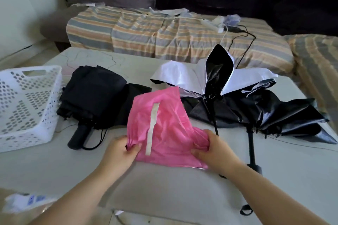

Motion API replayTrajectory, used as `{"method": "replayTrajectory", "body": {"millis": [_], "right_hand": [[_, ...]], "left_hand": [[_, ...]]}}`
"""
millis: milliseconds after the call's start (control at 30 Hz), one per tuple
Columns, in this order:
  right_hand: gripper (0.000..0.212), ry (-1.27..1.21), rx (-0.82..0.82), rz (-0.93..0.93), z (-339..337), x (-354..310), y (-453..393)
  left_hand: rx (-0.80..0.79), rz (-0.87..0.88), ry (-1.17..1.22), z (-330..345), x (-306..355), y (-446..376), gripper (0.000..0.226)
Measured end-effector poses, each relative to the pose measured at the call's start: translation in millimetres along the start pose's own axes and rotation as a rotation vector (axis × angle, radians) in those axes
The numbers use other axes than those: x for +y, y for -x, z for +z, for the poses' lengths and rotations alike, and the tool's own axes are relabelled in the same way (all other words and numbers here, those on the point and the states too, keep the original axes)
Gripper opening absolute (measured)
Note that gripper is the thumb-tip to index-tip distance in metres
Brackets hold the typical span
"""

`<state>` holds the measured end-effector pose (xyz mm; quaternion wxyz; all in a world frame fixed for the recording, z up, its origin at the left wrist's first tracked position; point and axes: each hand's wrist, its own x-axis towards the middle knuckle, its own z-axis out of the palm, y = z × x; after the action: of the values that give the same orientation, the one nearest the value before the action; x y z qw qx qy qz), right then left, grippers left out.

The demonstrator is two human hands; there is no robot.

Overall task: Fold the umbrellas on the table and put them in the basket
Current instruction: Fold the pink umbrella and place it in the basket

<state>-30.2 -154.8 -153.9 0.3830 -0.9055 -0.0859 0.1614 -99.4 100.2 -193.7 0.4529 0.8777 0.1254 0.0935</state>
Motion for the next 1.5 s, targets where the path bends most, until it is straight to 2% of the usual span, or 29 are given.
{"method": "replayTrajectory", "body": {"millis": [67,233,333,400,533,633,733,867,1000,1100,1233,1367,1500], "right_hand": [[0.051,0.017,-0.026,0.029,1.7,-6.7,3.5],[0.066,0.027,-0.049,0.039,4.8,-10.6,8.3],[0.075,0.029,-0.116,0.004,-4.7,-16.5,4.4],[0.071,0.042,-0.136,-0.04,-5.6,-20.9,0.0],[0.059,0.046,0.012,-0.143,-5.1,-30.1,-9.1],[0.063,0.091,0.179,-0.222,-0.1,-33.9,-15.0],[0.068,0.203,0.224,-0.239,16.6,-24.0,-11.8],[0.069,0.098,0.166,-0.177,26.6,-6.4,0.0],[0.059,0.002,0.18,-0.086,25.7,-3.3,-2.0],[0.047,0.045,0.173,-0.036,24.2,-13.6,-5.6],[0.041,0.095,0.211,0.095,25.8,-24.4,-14.1],[0.041,0.084,0.265,0.214,31.6,-27.1,-19.9],[0.049,0.065,0.27,0.215,28.7,-30.8,-20.4]], "left_hand": [[0.032,-0.031,-0.026,1.5,-1.3,3.1,0.051],[-0.008,-0.094,0.001,3.1,1.6,4.3,0.031],[0.026,-0.087,-0.009,2.5,0.2,-3.4,0.04],[0.052,-0.082,0.005,1.4,-0.2,-6.8,0.048],[0.158,-0.06,0.03,-0.5,5.6,-9.7,0.044],[0.245,-0.103,0.014,-0.8,16.5,-15.4,0.027],[0.184,-0.189,0.14,4.8,22.8,-11.0,0.025],[0.149,-0.211,0.195,10.9,18.1,-2.2,0.035],[0.163,-0.331,0.138,12.7,16.3,0.1,0.038],[0.18,-0.37,0.114,15.3,19.3,-0.9,0.036],[0.244,-0.411,0.054,17.8,21.3,-4.3,0.035],[0.269,-0.467,-0.023,20.8,18.7,-8.9,0.04],[0.29,-0.446,-0.138,22.7,21.3,-10.7,0.043]]}}
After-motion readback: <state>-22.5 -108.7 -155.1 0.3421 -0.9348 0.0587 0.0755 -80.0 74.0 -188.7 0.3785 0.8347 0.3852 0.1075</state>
